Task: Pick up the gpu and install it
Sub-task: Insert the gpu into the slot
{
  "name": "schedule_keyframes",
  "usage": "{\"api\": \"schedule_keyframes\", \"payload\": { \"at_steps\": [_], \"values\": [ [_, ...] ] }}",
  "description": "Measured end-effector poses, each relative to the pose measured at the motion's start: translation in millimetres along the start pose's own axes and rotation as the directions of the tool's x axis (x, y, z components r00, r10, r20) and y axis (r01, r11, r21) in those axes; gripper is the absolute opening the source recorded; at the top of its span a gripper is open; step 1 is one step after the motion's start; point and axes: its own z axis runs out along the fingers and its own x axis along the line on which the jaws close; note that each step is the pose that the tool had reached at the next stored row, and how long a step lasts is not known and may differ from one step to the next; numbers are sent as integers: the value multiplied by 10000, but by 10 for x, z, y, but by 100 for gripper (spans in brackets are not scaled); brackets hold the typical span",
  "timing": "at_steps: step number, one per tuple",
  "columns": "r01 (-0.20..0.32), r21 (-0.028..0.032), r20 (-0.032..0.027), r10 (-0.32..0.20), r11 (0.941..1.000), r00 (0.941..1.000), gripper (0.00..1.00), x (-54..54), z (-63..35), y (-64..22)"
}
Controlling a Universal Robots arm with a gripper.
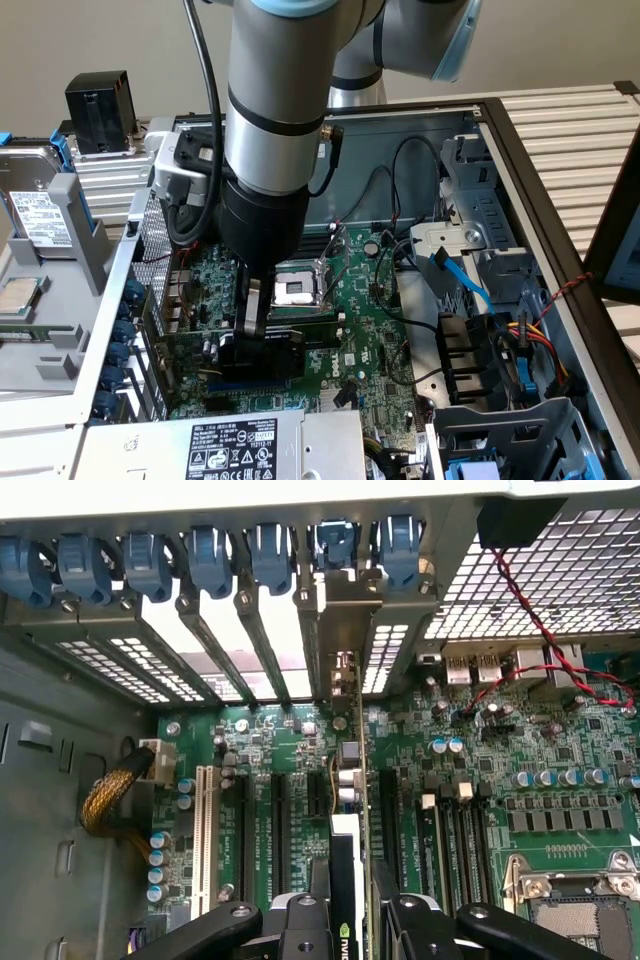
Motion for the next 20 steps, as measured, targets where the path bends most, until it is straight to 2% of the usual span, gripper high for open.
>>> {"api": "schedule_keyframes", "payload": {
  "at_steps": [20],
  "values": [
    [130, 11, -32, -130, 9999, 9999, 26, 0, -2, -2]
  ]
}}
